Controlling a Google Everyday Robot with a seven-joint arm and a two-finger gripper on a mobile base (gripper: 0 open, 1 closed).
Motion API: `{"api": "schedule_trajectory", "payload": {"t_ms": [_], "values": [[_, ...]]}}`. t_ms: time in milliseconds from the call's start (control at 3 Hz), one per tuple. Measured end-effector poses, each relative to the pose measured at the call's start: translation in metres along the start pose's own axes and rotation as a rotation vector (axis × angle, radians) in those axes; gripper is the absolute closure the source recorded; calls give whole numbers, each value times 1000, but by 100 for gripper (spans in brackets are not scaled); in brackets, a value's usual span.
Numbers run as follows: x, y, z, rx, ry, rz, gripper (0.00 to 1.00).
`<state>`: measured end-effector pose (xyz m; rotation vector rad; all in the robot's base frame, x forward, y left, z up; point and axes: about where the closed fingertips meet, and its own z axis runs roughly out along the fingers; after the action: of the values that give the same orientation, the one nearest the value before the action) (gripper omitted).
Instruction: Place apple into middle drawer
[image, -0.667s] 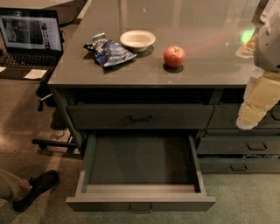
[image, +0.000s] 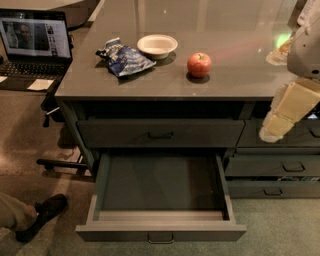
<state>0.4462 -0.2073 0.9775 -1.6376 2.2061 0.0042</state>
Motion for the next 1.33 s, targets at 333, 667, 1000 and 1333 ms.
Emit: {"api": "schedule_trajectory", "payload": {"t_ms": [333, 667, 1000, 1333], "values": [[-18, -10, 19, -21, -196, 170, 0], [-50, -7, 34, -40, -380, 366, 0], [-81, -10, 57, -38, -492, 505, 0], [-87, -29, 51, 34, -536, 520, 0]]}}
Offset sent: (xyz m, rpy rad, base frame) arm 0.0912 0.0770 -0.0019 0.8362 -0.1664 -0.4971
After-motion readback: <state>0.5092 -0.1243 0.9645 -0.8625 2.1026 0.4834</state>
